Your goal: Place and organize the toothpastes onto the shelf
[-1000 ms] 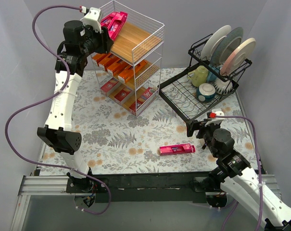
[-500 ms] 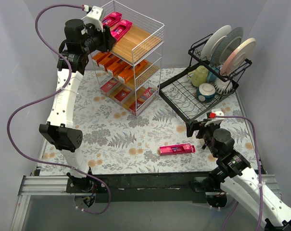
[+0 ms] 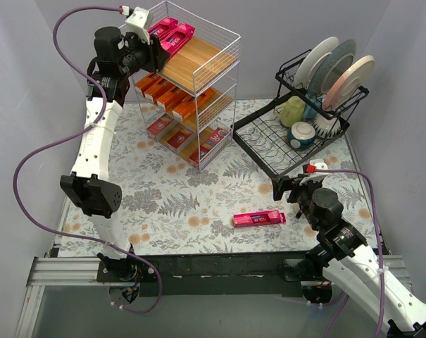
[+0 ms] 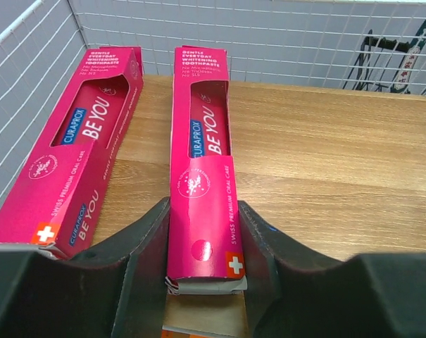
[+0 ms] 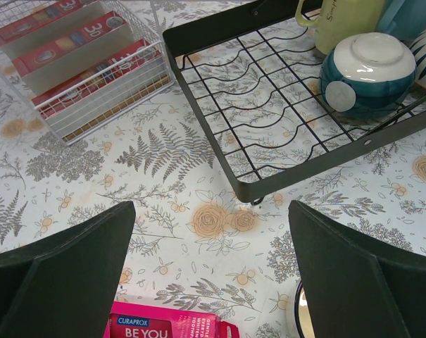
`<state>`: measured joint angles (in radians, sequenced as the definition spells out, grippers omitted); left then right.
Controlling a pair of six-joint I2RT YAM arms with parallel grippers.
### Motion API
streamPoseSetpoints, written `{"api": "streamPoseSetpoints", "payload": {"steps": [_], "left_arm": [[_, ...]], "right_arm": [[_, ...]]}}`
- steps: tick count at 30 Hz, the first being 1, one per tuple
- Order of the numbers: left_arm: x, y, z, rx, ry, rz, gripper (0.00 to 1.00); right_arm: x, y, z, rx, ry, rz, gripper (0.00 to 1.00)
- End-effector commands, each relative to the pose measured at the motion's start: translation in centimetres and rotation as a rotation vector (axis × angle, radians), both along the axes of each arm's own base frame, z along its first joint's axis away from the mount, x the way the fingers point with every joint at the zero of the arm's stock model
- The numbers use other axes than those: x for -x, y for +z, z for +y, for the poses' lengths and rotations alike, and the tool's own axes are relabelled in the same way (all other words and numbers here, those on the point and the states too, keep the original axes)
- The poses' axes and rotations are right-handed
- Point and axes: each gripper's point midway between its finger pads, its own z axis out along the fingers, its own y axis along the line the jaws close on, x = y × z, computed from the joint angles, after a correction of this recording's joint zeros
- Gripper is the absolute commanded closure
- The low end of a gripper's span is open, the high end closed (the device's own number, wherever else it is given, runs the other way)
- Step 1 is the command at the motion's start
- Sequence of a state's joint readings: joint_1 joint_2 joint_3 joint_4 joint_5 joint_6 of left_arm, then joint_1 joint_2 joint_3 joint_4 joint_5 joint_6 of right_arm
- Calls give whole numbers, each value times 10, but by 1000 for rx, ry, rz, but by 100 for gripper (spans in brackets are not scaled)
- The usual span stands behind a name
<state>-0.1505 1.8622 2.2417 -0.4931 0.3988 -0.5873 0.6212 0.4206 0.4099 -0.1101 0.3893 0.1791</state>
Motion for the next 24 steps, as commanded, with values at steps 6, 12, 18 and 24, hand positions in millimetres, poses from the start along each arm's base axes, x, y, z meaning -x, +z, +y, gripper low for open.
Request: {"api": "streamPoseSetpoints", "payload": {"steps": [6, 12, 18, 24], "left_arm": [[2, 20, 11, 13, -20, -54, 37], [19, 50, 12, 36, -21, -109, 18], [62, 89, 12, 100, -38, -156, 4], [116, 71, 13, 204, -43, -87, 2]], "right_arm": [[-3, 18, 4, -20, 16, -49, 1], [-1, 22, 6, -30, 29, -59, 1], [3, 33, 9, -53, 54, -74, 1], [9, 35, 14, -86, 91, -76, 1]]}}
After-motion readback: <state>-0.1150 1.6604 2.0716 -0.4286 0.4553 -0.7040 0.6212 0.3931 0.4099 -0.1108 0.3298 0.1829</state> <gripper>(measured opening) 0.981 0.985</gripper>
